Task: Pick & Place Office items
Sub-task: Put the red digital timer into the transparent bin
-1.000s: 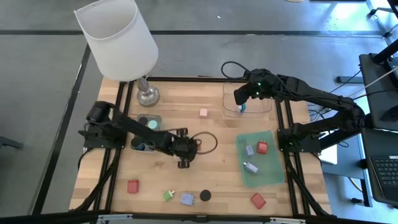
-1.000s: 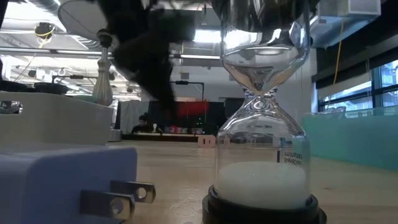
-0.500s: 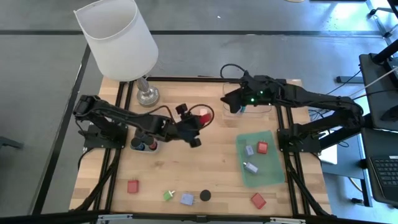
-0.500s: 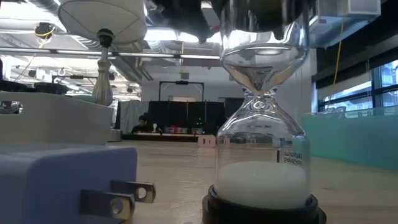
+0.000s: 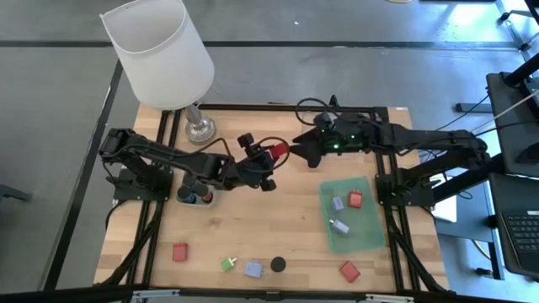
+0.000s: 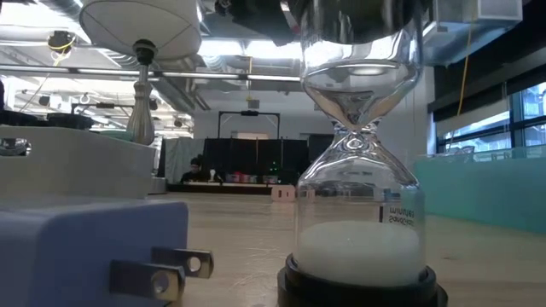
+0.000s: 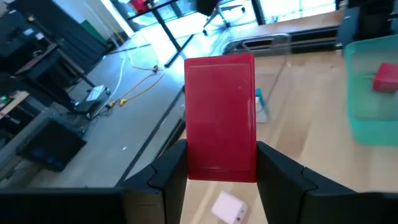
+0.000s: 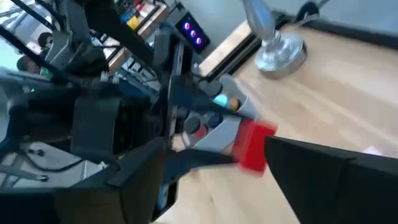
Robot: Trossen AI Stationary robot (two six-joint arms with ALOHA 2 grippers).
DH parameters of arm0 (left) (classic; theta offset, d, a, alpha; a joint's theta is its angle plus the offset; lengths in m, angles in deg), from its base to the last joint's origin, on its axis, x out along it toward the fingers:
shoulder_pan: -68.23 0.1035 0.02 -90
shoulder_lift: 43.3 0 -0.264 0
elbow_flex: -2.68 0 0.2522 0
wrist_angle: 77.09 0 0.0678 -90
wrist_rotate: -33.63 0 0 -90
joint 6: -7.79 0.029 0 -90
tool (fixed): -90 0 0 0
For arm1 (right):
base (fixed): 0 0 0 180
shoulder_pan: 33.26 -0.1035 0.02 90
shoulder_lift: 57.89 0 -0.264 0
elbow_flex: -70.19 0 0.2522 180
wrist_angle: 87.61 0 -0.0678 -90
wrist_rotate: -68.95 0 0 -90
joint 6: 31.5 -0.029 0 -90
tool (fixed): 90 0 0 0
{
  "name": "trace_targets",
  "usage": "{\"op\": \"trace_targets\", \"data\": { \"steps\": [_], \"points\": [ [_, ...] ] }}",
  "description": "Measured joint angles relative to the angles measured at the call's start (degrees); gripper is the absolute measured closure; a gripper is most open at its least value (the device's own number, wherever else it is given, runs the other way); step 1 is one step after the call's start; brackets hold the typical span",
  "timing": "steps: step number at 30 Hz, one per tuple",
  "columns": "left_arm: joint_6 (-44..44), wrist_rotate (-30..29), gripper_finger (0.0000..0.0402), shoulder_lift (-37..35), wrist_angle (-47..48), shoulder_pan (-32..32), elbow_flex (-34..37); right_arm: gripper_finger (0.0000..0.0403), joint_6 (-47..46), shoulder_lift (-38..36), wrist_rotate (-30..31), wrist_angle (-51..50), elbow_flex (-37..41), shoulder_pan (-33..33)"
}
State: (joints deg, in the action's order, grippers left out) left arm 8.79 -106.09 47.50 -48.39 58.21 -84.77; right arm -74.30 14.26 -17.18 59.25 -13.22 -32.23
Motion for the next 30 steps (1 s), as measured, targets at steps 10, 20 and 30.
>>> {"op": "trace_targets", "data": {
  "steps": [10,20,30],
  "points": [
    [2.59,-0.94,0.0248,0.04,0.08,1.31,0.11,0.0096,-4.8,4.57,-1.52,0.44,-0.04,-0.8],
    [2.75,-1.71,0.0248,0.09,2.25,1.51,0.06,0.0123,-3.03,5.32,0.01,0.56,-0.04,-0.82],
    [-3.24,0.67,0.0248,0.02,9.99,1.37,-0.2,0.013,-1.33,5.3,-0.5,0.5,0.04,-0.42]
  ]
}}
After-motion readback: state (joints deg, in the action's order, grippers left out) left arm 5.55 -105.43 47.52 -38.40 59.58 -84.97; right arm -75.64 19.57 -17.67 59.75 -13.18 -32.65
